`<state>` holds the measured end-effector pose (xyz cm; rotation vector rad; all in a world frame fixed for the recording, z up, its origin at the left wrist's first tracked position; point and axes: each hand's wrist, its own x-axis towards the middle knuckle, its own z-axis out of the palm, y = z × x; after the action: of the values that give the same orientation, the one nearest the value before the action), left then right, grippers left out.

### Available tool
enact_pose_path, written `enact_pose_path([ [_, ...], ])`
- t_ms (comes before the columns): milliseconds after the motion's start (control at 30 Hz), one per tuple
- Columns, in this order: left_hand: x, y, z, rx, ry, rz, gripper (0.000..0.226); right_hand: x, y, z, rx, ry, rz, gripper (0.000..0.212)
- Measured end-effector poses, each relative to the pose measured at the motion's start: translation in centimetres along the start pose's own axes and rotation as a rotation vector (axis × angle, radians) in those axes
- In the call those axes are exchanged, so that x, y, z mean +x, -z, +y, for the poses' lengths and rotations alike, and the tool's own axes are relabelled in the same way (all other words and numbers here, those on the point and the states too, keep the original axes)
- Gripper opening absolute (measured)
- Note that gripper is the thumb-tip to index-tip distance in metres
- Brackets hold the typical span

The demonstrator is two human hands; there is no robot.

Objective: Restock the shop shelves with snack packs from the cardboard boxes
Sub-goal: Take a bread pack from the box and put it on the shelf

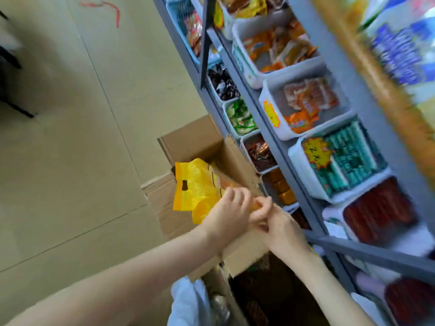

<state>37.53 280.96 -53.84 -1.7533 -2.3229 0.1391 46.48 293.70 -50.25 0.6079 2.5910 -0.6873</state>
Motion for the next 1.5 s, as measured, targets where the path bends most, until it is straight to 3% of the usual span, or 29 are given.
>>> enact_pose_path([
  [67,0.5,5.7,-1.0,-0.03,-0.04,-0.089,0.038,-3.9,3.4,-0.7,-0.011,-0.022,0.006,0.059],
  [200,0.5,15.9,-0.3,-0.13,-0.12,-0.059,0.029,-12.6,8.0,-1.0,0.039,-0.012,0.146,0.065],
  [300,0.0,22.9,3.1,-0.141,-0.167,-0.038,0.047,-20.5,9.5,0.5,0.017,-0.02,0.237,0.086],
  [367,-0.3,27.7,6.4,-0.093,-0.182,-0.041,0.056,-26.7,9.3,2.2,-0.032,-0.037,0.296,0.098],
  [533,-1.9,39.3,17.4,-0.062,-0.243,0.041,0.044,-43.1,8.4,8.4,-0.005,-0.193,0.525,0.082],
  [733,-2.3,50.8,31.1,-0.1,-0.247,0.141,0.045,-60.5,12.4,12.7,-0.194,-0.321,0.66,0.096],
  [867,-1.4,55.6,35.2,-0.073,-0.364,0.232,0.042,-67.6,15.4,13.9,-0.207,-0.392,0.752,0.079],
  [1000,0.1,59.3,40.3,-0.07,-0.526,0.487,0.051,-74.9,16.8,15.9,-0.257,-0.534,0.927,0.064],
  [1100,1.2,61.1,44.3,-0.073,-0.638,0.592,0.059,-79.9,17.5,17.1,-0.31,-0.647,0.954,0.059],
  [1167,1.7,61.8,47.3,-0.079,-0.692,0.63,0.061,-83.2,17.9,17.6,-0.351,-0.711,0.971,0.059],
  [1300,1.4,63.6,53.3,-0.11,-0.736,0.546,0.097,-89.0,18.5,18.3,-0.485,-0.832,0.964,0.056],
  [1400,1.7,64.4,57.6,-0.134,-0.713,0.522,0.089,-92.6,18.2,18.9,-0.532,-0.917,0.948,0.053],
  [1500,1.6,66.1,60.5,-0.213,-0.754,0.659,0.081,-96.2,17.6,19.3,-0.487,-0.975,0.986,0.052],
])
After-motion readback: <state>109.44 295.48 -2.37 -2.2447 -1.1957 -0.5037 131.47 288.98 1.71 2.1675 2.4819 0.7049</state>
